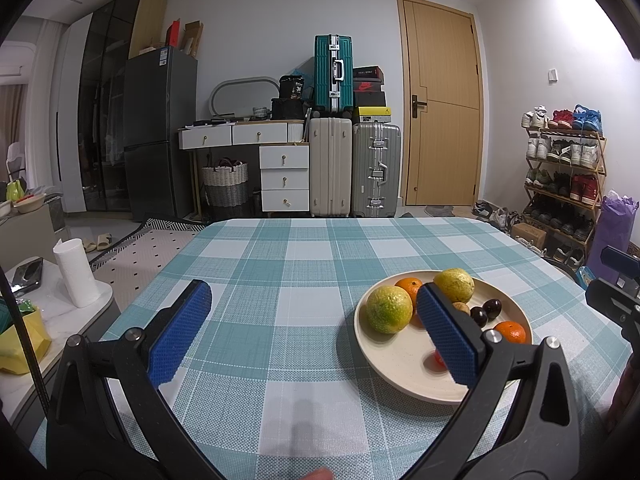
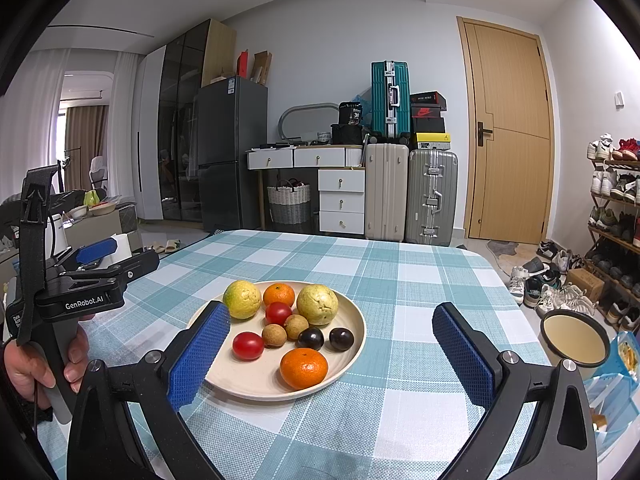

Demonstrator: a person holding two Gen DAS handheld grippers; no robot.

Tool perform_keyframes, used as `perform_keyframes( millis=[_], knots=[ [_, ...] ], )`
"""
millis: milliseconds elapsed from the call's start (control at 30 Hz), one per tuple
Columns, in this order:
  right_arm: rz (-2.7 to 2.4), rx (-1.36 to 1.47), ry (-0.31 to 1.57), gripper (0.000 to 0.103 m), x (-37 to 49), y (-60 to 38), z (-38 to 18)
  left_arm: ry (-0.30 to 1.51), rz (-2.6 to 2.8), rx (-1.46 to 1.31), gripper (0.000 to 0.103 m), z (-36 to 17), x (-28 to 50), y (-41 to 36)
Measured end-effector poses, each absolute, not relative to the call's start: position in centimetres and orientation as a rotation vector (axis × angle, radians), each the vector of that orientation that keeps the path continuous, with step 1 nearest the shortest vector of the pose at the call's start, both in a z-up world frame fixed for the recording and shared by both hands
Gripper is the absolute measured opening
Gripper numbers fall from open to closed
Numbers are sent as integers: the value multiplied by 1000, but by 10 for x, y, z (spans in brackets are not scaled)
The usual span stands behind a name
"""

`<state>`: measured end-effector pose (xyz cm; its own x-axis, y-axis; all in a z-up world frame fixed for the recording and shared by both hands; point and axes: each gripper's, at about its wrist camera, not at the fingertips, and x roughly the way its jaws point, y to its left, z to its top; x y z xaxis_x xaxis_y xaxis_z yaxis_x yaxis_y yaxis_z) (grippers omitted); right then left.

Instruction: Organize fruits

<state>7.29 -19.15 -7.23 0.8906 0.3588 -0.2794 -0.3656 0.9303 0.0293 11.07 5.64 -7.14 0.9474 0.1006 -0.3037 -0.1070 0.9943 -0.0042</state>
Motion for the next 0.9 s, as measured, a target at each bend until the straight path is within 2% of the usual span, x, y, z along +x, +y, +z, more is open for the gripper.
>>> perform_keyframes(
  millis=[900],
  knots=[
    [376,-25,285,103,73,-191,-73,308,106,-21,102,-70,108,56]
  ],
)
